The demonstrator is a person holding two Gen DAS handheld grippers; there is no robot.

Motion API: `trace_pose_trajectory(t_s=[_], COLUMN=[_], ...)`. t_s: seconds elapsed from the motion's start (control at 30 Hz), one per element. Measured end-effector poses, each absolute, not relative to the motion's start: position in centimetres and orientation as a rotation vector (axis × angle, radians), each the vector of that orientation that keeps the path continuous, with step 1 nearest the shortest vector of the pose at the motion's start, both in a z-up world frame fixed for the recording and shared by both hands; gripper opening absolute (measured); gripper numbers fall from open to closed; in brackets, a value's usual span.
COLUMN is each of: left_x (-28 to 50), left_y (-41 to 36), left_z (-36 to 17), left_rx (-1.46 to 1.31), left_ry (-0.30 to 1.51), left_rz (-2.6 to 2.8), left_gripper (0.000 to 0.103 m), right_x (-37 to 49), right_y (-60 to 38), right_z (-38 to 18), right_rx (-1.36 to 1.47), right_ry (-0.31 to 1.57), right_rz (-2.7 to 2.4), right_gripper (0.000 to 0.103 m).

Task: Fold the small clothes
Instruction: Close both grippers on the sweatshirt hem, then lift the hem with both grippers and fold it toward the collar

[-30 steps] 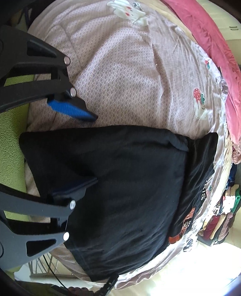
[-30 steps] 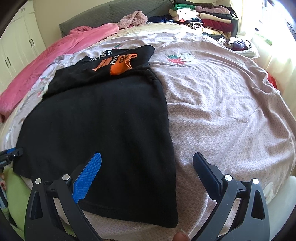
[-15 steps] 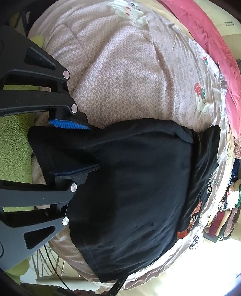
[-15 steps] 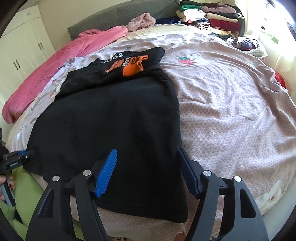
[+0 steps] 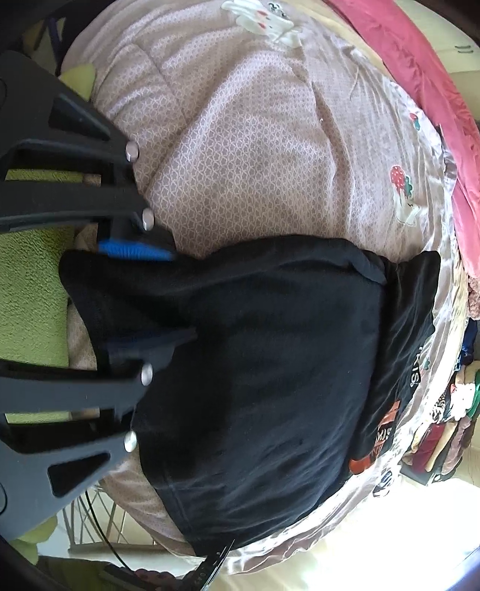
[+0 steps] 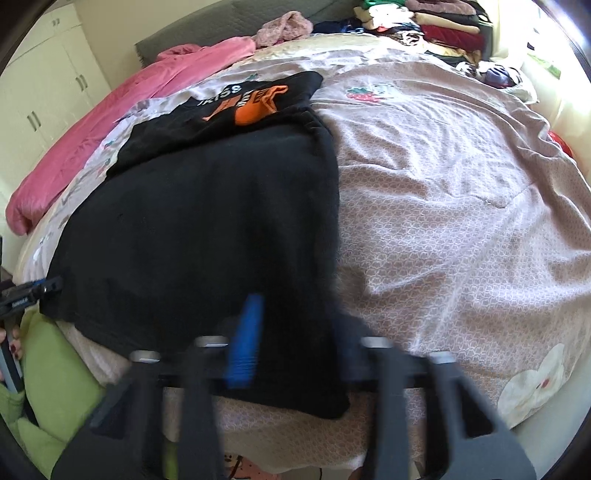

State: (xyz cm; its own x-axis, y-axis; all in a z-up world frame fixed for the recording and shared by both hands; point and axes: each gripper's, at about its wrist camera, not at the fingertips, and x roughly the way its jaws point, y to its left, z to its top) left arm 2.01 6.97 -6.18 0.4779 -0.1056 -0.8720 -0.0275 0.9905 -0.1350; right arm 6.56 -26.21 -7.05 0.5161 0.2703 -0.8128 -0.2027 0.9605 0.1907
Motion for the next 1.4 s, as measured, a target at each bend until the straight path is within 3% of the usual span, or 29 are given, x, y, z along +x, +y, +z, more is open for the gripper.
trace_pose_trajectory(t_s=[0.17,0.23,0.27,0.33,0.37,0.4,0.43,1.03,1.4], left_x=[1.7,1.6,1.6,1.6,1.6,1.6,1.6,6.0,13.3], left_y=[7.8,7.7,7.6,7.4,7.4,7.4,7.6,11.1,12.0], left_z=[-5.3,-5.6,-5.9,-6.4,-6.5,-6.4,-6.2,3.1,5.9], left_rx=[-0.189,-0.189,-0.188,-0.18,-0.184,-0.188,-0.202,-0.289,-0.284], left_ry=[1.063,1.08,1.09,1.102,1.1,1.097,1.093,0.867,0.823], left_rz=[-0.076,-0.091,-0.089,-0.079,-0.077,-0.077,-0.079,-0.08,-0.052], left_gripper=[0.01,0.015,0.016,0.015,0.012,0.006,0.005,0.004,0.004], right_x=[6.4,6.7,6.8,7.0,7.0,7.0,7.1,11.4,21.0], right_y=[-26.2,-26.3,-26.5,-26.6,-26.5,-26.4,-26.3,-28.6,-26.9], right_z=[-6.6,-7.0,-7.4,-7.8,-7.7,-7.5,-6.8,4.2,5.3], right_rx=[0.059,0.063,0.076,0.097,0.096,0.083,0.069,0.099,0.073], right_ry=[0.985,1.0,1.009,1.017,1.018,1.016,1.003,0.659,0.667], right_rz=[0.332,0.338,0.338,0.345,0.35,0.357,0.375,0.44,0.376], right_gripper=[0.013,0.019,0.026,0.028,0.026,0.014,0.009,0.008,0.008])
